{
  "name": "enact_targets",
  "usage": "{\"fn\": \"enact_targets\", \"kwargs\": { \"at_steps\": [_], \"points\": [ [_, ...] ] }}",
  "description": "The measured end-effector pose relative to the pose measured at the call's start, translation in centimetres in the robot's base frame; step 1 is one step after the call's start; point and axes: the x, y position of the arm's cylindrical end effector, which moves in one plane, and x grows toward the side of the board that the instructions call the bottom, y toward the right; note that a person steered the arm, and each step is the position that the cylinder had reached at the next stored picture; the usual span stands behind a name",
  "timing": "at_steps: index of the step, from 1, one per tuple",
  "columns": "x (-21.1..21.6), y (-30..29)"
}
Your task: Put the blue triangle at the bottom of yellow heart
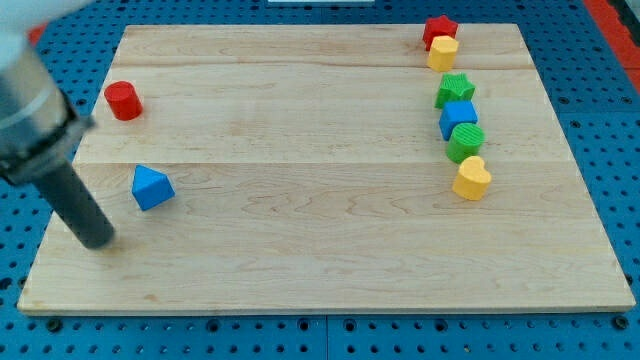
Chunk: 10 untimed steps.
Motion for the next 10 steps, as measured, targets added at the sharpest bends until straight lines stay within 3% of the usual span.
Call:
{"fn": "enact_targets", "kwargs": {
  "at_steps": [1, 2, 3, 4, 5, 6, 7, 8, 9, 10],
  "points": [
    [-6.2, -1.4],
    [-6.3, 8.1],
    [-4.5, 12.5],
    [-4.5, 6.4],
    [-1.9, 5.3],
    [-1.0, 12.7],
    [-2.9, 18.4],
    [-4.1, 23.2],
    [-5.7, 24.3],
    [-4.8, 30.2]
  ]
}}
